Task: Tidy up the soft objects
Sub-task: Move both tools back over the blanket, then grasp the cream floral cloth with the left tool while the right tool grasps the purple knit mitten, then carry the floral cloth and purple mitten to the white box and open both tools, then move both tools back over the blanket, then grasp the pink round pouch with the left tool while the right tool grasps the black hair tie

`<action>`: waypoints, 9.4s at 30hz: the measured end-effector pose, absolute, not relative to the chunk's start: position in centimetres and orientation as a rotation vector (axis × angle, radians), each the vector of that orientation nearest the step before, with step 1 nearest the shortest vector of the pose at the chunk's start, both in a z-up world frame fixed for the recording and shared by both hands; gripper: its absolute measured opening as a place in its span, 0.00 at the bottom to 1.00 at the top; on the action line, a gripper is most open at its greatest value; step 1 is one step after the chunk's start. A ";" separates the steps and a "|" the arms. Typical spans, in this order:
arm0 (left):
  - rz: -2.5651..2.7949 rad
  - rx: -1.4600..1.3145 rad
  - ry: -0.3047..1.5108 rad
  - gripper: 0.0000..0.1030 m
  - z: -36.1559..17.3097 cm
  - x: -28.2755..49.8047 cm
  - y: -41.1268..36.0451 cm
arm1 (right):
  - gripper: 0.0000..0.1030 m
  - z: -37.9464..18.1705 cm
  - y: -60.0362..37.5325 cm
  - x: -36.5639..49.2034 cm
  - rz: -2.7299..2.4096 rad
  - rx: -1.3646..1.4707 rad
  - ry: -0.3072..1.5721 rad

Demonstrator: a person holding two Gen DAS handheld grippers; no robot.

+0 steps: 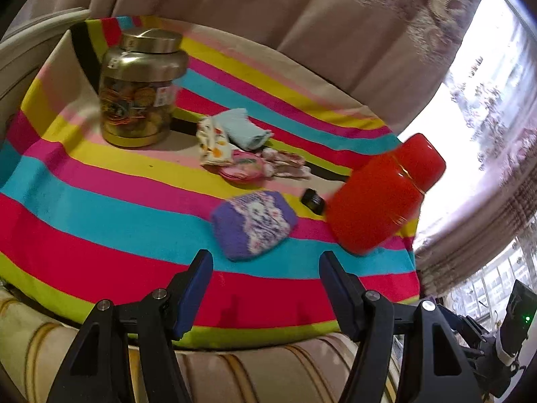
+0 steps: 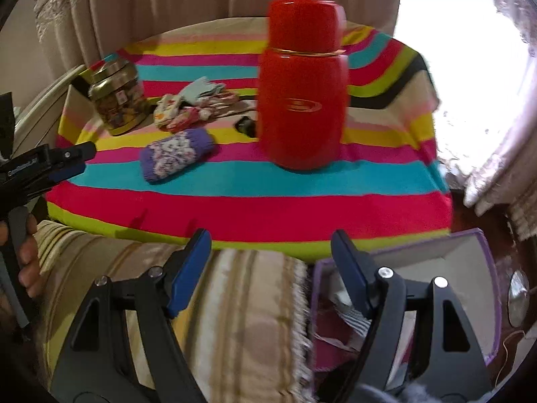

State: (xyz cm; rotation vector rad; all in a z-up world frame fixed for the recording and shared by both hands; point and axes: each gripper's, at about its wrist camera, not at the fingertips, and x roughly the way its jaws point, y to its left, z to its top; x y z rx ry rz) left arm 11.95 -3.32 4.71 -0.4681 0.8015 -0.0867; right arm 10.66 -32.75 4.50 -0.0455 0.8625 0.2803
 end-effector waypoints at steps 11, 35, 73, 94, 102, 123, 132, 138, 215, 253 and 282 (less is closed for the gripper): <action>-0.037 -0.431 0.833 0.64 4.4 20.2 -0.1 | 0.74 3.6 -26.4 15.5 0.365 -0.045 0.877; 0.045 -0.399 0.996 0.35 -4.1 36.3 1.5 | 0.74 -0.6 -20.3 24.2 0.383 0.042 1.017; 0.077 -0.467 0.759 0.25 1.6 18.1 5.1 | 0.68 -4.7 -12.7 28.8 0.156 0.044 1.066; 0.085 -0.538 0.716 0.25 2.1 12.5 6.4 | 0.21 1.3 -15.6 20.4 0.350 0.054 0.873; 0.013 -0.517 0.726 0.25 3.2 11.8 3.3 | 0.21 3.2 -21.4 16.4 0.312 0.101 0.834; -0.319 -0.334 0.824 0.25 4.9 10.6 -14.2 | 0.21 3.2 -40.6 10.2 0.067 0.216 0.851; -0.466 -0.269 0.849 0.25 5.6 9.0 -20.8 | 0.21 3.3 -48.3 7.6 -0.078 0.254 0.850; -0.548 -0.220 0.873 0.25 5.5 8.0 -24.8 | 0.24 3.4 -51.8 6.7 -0.154 0.277 0.852; -0.120 -0.356 0.939 0.61 2.6 21.6 -4.2 | 0.63 1.0 -27.4 14.8 0.225 -0.080 0.976; -0.138 -0.317 0.956 0.63 -3.5 31.6 -1.2 | 0.65 -0.5 -16.9 22.6 0.159 -0.387 0.866; -0.122 -0.463 0.871 0.63 -3.3 29.9 3.1 | 0.58 -4.4 -11.9 37.4 0.292 -1.178 1.342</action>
